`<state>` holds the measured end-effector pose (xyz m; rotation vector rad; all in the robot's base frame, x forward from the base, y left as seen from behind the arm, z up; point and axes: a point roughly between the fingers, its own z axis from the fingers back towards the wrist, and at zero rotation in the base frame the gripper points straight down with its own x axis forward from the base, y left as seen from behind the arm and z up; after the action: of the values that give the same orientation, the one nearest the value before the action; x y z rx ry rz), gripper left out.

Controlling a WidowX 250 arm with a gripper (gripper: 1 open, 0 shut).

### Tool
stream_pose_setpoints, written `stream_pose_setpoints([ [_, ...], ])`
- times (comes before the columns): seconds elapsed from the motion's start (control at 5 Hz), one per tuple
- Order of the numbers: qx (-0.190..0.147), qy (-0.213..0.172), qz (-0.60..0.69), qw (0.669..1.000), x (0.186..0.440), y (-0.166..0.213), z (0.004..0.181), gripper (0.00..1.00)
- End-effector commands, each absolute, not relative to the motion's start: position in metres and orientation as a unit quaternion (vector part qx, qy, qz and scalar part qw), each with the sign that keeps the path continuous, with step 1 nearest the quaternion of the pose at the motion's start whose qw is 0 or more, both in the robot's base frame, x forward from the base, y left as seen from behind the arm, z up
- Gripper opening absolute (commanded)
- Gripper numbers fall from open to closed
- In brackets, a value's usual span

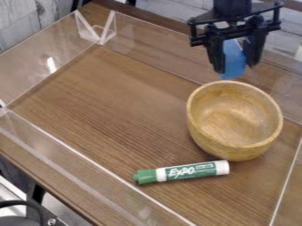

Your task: Remove the blue block from inside the brown bowl and put it on the table

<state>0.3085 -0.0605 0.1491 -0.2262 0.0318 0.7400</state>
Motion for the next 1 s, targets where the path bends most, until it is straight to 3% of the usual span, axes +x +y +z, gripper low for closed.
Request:
stream_pose_setpoints([
  [0.0,-0.125,-0.015,0.364,0.923,0.3078,-0.0552,0.1697,0.00],
  [0.8,-0.123,-0.012,0.360,0.925,0.2988,-0.0558,0.1642,0.00],
])
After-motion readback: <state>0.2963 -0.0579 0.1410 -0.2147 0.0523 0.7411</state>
